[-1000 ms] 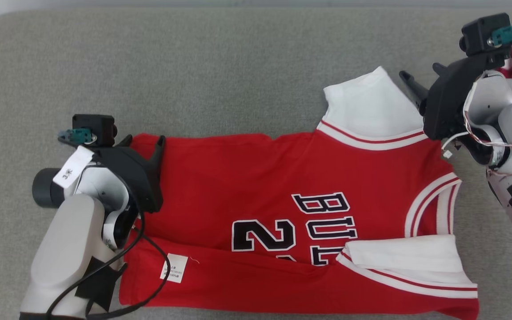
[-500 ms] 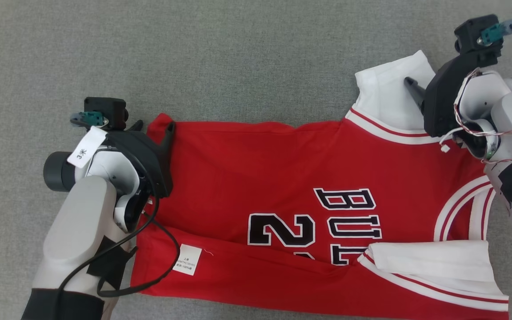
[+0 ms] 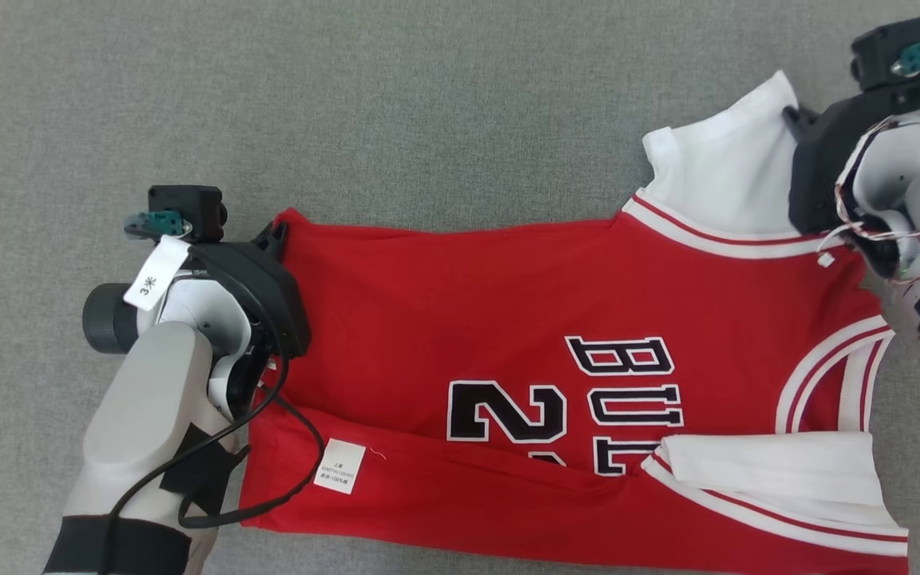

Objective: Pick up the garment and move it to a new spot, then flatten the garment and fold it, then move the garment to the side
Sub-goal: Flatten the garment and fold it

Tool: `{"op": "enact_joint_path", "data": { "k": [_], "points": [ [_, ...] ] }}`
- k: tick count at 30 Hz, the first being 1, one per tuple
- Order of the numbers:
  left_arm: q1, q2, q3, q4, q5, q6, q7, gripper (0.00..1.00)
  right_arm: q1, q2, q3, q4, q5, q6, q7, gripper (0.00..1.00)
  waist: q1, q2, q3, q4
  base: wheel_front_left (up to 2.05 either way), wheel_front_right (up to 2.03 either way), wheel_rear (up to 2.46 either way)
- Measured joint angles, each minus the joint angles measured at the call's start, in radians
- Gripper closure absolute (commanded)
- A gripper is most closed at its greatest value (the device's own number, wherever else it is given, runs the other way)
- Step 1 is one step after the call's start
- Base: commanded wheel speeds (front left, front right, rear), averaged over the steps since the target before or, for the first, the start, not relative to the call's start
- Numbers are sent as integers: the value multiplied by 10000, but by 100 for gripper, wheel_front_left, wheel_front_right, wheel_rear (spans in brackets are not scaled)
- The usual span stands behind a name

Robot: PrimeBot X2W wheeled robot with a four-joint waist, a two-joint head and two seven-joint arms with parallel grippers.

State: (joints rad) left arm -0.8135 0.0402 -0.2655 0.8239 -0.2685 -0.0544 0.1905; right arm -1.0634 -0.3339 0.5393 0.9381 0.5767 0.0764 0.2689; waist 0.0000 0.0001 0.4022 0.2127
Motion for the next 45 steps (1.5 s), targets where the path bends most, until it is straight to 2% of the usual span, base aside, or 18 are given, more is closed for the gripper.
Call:
{"op": "enact_joint_path", "data": {
  "k": [8, 15, 20, 24, 34, 38, 45],
  "points": [
    [7, 8, 134, 222, -23, -2, -721, 100, -195, 19, -213, 328, 163, 255, -1149, 100, 0, 0, -428, -72, 0, 0, 0],
    [151, 127, 144, 251, -54, -96, -1241, 100, 363, 33, -349, 274, 577, 470, -1981, 100, 0, -1, -737, -249, 0, 0, 0],
    [605, 410, 71, 186, -29, -263, -1576, 100, 1111, -121, -403, -144, 1028, 483, -2637, 100, -1, -1, -982, -398, 0, 0, 0],
    [1155, 520, 100, -2, -107, -347, -1841, 100, 2056, -311, -23, -1151, 1685, 483, -3064, 100, -1, -2, -1221, -544, 0, 0, 0],
    [1979, 635, -67, -364, -138, -520, -2109, 100, 3992, -1607, 677, -3405, 3149, 483, -3800, 100, -2, -2, -1918, -787, 0, 0, 0],
    [2615, 819, -29, -640, -272, -529, -2265, 100, 4994, -2088, 1099, -4535, 4073, 483, -3923, 100, -2, -2, -2266, -866, 0, 0, 0],
    [3327, 903, -98, -907, -426, -604, -2257, 100, 6098, -2869, 1542, -5331, 4809, 483, -3900, 100, -3, -2, -2649, -962, 0, 0, 0]
  ]
}}
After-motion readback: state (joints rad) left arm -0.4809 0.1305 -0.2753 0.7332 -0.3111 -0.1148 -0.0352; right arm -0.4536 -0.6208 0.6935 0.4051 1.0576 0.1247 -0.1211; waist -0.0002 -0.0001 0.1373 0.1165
